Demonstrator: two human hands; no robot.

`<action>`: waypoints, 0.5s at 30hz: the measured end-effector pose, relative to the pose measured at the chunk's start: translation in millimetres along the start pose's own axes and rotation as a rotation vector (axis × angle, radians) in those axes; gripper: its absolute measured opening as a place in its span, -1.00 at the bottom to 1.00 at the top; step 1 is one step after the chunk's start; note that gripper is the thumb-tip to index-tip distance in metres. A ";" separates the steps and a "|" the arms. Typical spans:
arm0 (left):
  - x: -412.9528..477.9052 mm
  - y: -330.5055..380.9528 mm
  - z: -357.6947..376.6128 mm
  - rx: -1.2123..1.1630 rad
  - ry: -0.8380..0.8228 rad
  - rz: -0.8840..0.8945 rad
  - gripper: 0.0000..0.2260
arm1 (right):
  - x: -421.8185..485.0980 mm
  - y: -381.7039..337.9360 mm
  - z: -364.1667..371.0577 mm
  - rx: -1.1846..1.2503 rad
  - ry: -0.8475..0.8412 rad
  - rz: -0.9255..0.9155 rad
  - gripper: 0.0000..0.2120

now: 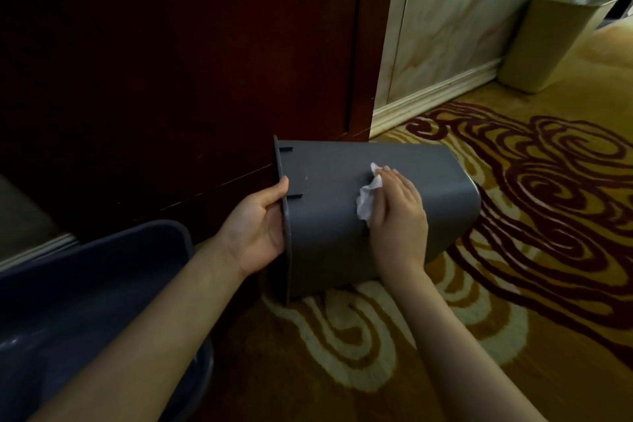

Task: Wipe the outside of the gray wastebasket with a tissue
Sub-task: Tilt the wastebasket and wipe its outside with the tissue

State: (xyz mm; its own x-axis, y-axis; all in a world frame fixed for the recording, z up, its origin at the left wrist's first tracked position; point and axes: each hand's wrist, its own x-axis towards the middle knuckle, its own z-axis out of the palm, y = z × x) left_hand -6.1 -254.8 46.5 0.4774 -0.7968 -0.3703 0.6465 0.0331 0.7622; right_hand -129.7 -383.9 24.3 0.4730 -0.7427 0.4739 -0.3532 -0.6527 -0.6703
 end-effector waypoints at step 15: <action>-9.2 -2.6 -4.2 -0.039 -0.052 -0.075 -0.72 | 33.7 0.7 2.4 -0.114 -0.370 -0.158 -0.54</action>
State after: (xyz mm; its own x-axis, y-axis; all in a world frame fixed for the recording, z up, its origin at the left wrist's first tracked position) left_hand -9.7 -245.0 45.7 0.3954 -0.8284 -0.3969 0.7026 -0.0056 0.7116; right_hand -112.1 -409.0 38.4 0.7791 -0.5421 0.3148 -0.3303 -0.7819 -0.5287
